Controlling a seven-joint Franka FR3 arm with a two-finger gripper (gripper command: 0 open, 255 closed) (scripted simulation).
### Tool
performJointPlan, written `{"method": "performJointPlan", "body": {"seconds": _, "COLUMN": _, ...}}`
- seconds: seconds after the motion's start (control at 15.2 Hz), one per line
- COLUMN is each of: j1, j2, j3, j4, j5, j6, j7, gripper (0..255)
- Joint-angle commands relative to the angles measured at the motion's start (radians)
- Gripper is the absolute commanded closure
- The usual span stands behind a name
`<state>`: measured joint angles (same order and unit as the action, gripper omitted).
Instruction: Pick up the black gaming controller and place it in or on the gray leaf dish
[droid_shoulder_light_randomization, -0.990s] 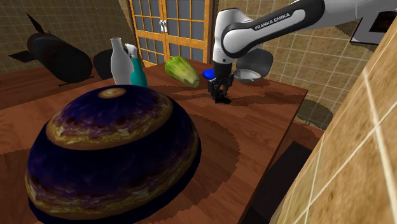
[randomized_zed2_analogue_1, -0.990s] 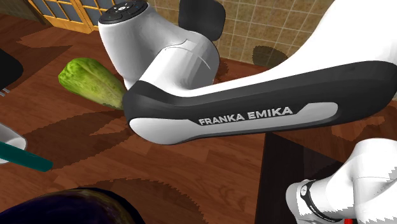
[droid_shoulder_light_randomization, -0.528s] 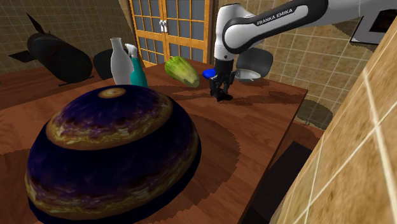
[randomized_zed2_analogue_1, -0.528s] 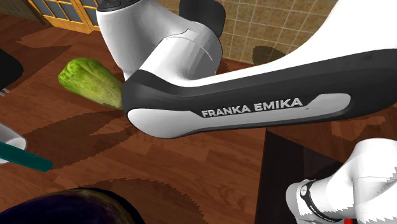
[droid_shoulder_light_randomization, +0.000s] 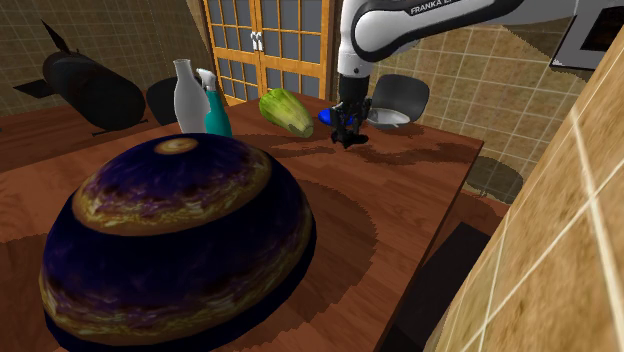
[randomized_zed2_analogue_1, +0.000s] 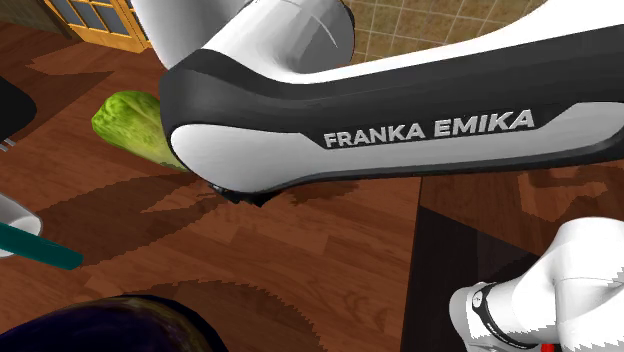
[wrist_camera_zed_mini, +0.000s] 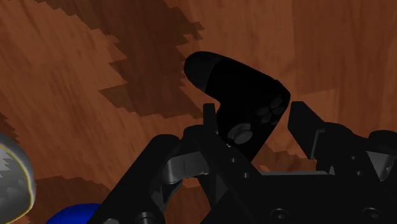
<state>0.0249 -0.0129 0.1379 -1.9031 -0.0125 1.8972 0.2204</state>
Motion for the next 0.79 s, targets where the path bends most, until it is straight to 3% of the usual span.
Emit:
{"method": "performJointPlan", "body": {"seconds": 0.0, "j1": 0.0, "j2": -0.004, "j3": 0.0, "j4": 0.021, "j5": 0.001, "j6": -0.025, "j7": -0.001, "gripper": 255}}
{"method": "performJointPlan", "body": {"seconds": 0.73, "j1": -0.012, "j2": -0.005, "j3": -0.012, "j4": 0.151, "j5": 0.001, "j6": -0.156, "j7": -0.026, "gripper": 255}}
